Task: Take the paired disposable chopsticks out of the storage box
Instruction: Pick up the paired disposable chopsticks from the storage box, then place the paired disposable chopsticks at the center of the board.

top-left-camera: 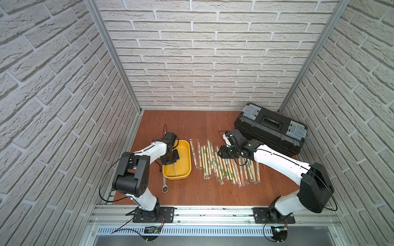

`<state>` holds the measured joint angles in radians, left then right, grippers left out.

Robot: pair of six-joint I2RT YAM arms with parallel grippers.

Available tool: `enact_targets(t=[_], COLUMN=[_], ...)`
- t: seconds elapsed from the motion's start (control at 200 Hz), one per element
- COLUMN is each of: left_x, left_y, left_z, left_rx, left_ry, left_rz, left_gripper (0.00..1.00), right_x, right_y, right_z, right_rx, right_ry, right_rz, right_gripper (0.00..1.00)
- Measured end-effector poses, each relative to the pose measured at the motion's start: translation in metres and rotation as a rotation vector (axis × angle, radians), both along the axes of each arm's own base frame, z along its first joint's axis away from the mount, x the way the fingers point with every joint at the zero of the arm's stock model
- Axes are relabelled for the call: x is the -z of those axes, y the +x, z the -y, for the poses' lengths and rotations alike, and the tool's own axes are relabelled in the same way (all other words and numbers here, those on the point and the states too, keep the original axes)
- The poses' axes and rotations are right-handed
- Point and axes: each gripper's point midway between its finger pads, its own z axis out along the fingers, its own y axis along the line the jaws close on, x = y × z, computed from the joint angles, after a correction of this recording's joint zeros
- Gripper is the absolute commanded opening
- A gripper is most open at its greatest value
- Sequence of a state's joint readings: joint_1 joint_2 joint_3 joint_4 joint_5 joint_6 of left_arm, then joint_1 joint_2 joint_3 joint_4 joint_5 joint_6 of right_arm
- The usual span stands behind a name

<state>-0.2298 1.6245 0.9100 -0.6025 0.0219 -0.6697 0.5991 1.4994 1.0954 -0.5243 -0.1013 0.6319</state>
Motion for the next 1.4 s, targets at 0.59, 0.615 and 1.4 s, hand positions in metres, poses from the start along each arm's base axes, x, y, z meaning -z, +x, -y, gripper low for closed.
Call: enact_targets(t=[0.59,0.615,1.4], left_x=[-0.084,-0.093,-0.034], left_y=[0.028,0.032,0.071], left_z=[0.009,0.012,0.143], left_rx=[0.035,0.041,0.24], left_ry=[-0.031,-0.036,-0.077], left_rz=[0.168,0.191,0.135], left_gripper=[0.0,0.0,0.1], right_x=[-0.012,-0.013,-0.013], right_y=[0.006,0.007,0.007], right_z=[-0.004,-0.004,0.075], right_rx=[-0.006,-0.006,0.157], right_ry=[0.014,0.014,-0.028], right_rz=[0.026,0.028,0.036], right_gripper=[0.42,0.42,0.42])
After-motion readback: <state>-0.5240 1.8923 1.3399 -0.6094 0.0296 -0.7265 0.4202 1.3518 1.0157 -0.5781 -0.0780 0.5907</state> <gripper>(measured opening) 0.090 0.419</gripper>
